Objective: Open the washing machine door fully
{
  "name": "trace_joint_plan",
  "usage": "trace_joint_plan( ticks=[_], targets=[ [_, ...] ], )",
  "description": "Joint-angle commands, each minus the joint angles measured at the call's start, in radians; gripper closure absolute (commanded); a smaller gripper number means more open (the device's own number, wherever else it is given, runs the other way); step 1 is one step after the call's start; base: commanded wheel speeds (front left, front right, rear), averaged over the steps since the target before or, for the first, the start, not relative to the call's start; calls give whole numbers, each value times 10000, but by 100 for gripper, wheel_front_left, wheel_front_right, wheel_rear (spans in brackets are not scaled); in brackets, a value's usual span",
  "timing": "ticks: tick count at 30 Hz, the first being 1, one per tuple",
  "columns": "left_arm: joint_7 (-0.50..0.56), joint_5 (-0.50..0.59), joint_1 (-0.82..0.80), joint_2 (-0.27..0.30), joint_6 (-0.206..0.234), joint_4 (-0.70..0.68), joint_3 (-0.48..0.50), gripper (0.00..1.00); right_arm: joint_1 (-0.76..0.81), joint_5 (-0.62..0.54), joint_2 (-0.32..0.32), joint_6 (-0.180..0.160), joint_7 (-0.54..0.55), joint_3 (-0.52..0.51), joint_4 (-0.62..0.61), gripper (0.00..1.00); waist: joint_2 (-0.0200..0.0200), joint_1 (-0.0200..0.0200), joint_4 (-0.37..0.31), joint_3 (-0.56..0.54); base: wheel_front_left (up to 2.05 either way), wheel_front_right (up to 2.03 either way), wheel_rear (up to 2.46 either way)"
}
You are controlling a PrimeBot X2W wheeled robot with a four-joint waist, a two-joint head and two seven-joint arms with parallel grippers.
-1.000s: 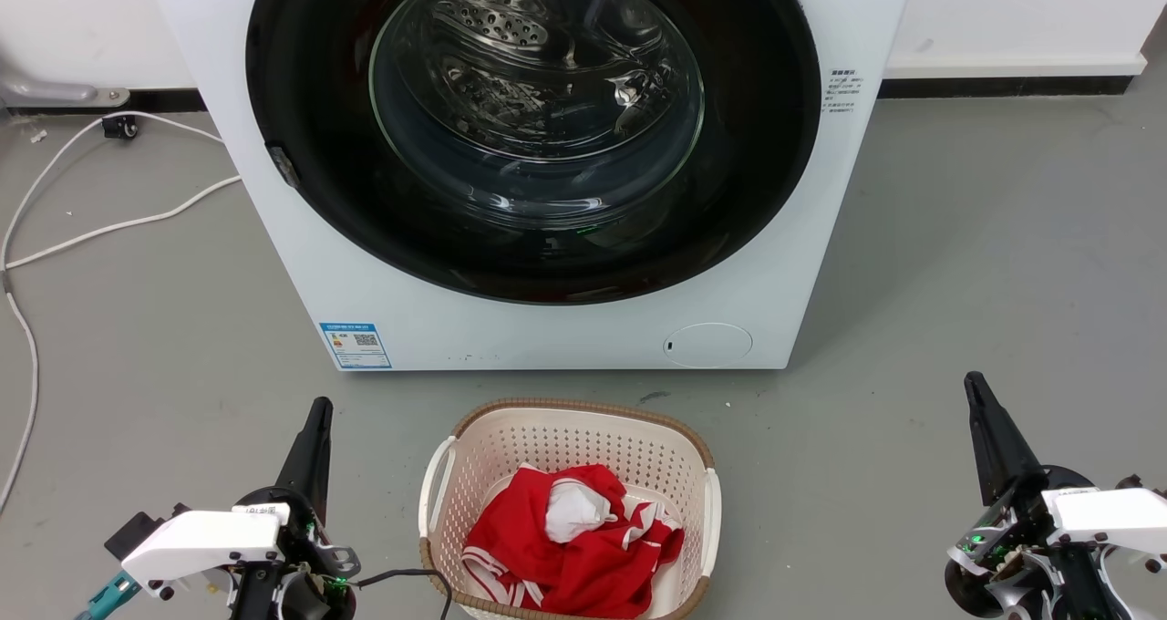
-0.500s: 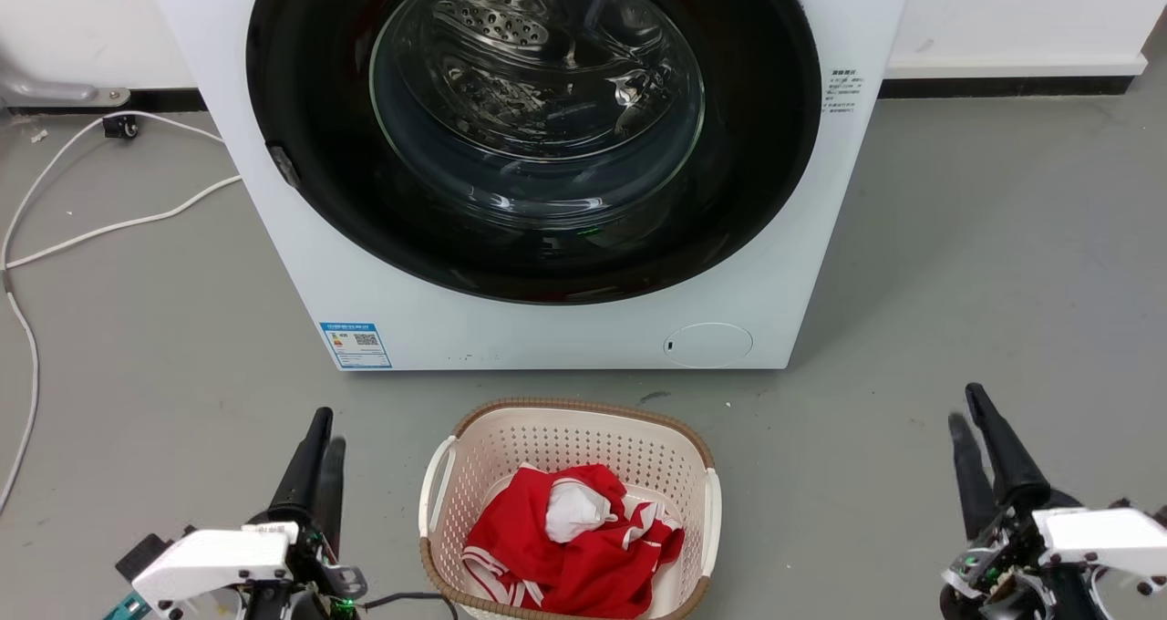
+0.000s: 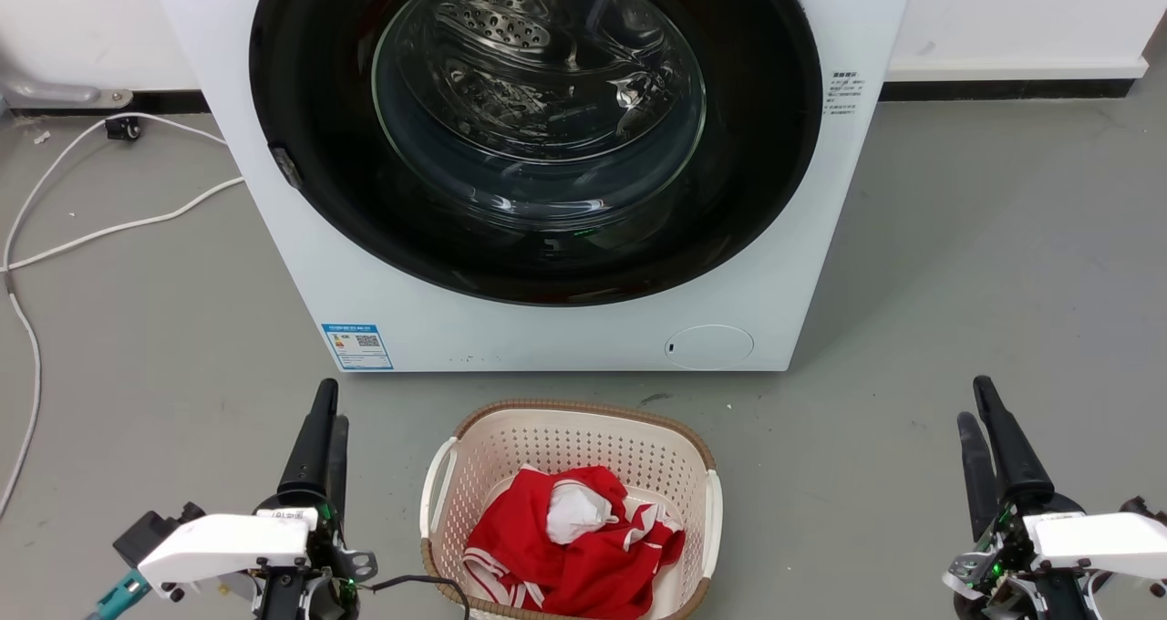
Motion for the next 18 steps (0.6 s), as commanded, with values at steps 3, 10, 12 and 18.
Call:
trace_joint_plan(
  ticks=[3, 10, 12, 18],
  targets=[
    [-227, 810, -104, 38, -16, -487, 40, 0, -85, -1005, -11, 2, -226, -2, -552, 0, 0, 0, 14, -4, 0, 0, 0],
    [-504, 2750, -81, 35, -19, -969, -9, 0, 35, -3065, 1, 2, -499, 78, -1102, 0, 0, 0, 27, -14, 0, 0, 0],
    [-580, 3212, -58, 34, -19, -1085, -27, 0, 70, -3675, 4, 2, -576, 88, -1253, 0, 0, 0, 29, -16, 0, 0, 0],
    [-763, 4368, -3, 32, 2, -1298, -45, 0, 161, -5103, 13, 2, -754, 140, -1544, 0, 0, 0, 31, -28, 0, 0, 0]
  ],
)
